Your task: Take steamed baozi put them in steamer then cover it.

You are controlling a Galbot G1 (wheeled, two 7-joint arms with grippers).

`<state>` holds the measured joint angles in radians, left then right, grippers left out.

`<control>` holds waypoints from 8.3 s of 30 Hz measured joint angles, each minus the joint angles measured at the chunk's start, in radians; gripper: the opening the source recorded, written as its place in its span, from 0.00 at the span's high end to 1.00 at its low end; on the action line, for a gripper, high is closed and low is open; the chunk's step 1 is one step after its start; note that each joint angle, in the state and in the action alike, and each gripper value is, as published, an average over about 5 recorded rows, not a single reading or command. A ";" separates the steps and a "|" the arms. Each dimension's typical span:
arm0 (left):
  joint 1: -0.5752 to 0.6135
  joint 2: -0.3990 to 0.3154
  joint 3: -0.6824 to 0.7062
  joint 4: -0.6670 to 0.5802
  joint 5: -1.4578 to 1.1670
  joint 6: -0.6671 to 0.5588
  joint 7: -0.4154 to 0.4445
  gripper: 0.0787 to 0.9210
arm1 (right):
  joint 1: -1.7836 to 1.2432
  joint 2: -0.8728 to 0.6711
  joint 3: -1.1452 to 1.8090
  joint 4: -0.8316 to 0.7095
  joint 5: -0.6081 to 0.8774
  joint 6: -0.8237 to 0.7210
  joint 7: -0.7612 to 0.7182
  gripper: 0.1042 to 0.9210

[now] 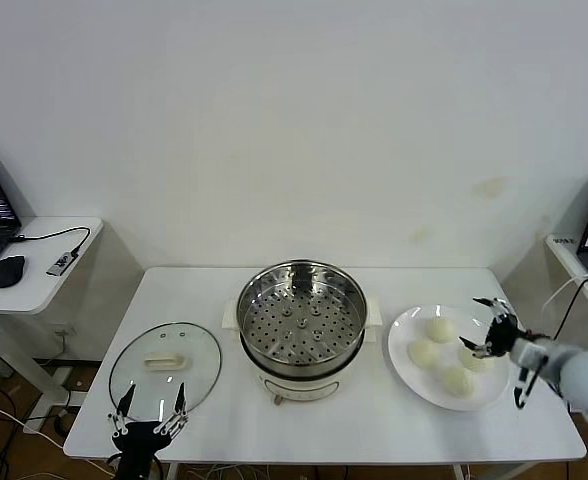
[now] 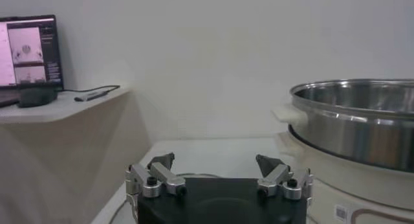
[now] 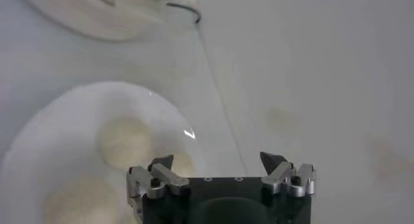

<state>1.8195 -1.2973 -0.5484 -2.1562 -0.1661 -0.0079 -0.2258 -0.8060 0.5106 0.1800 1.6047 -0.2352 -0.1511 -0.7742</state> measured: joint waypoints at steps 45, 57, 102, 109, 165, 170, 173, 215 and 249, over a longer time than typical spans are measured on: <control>-0.012 0.011 -0.053 0.012 0.025 0.010 0.013 0.12 | 0.705 0.323 -0.725 -0.705 -0.121 0.174 -0.308 0.12; -0.007 0.009 -0.052 0.007 0.025 0.009 0.016 0.12 | 0.691 0.331 -0.710 -0.724 -0.163 0.174 -0.304 0.16; 0.010 0.017 -0.032 -0.030 0.040 0.003 0.019 0.12 | 0.850 0.200 -0.830 -0.511 0.023 0.131 -0.302 0.52; 0.009 0.030 -0.030 -0.035 0.032 0.003 0.020 0.12 | 1.026 0.199 -0.969 -0.427 0.164 0.121 -0.295 0.52; -0.002 0.027 -0.051 -0.020 0.008 -0.013 0.026 0.12 | 1.236 0.829 -1.448 -0.670 -0.059 0.760 -0.097 0.41; 0.001 0.024 -0.051 -0.025 0.008 -0.014 0.026 0.12 | 1.238 0.830 -1.447 -0.680 -0.083 0.789 -0.085 0.25; 0.001 0.023 -0.051 -0.029 0.008 -0.014 0.026 0.12 | 1.248 0.826 -1.446 -0.677 -0.079 0.796 -0.085 0.16; -0.009 0.059 -0.059 -0.053 0.019 -0.007 0.035 0.12 | 1.347 0.074 -1.470 -0.122 0.333 -0.049 -0.259 0.12; -0.014 0.055 -0.067 -0.032 0.018 -0.002 0.040 0.12 | 0.822 0.143 -1.122 -0.288 0.141 -0.108 -0.206 0.12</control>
<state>1.8051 -1.2423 -0.6154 -2.1879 -0.1485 -0.0104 -0.1861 0.0161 0.6532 -0.9420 1.3169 -0.0940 -0.2589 -0.9799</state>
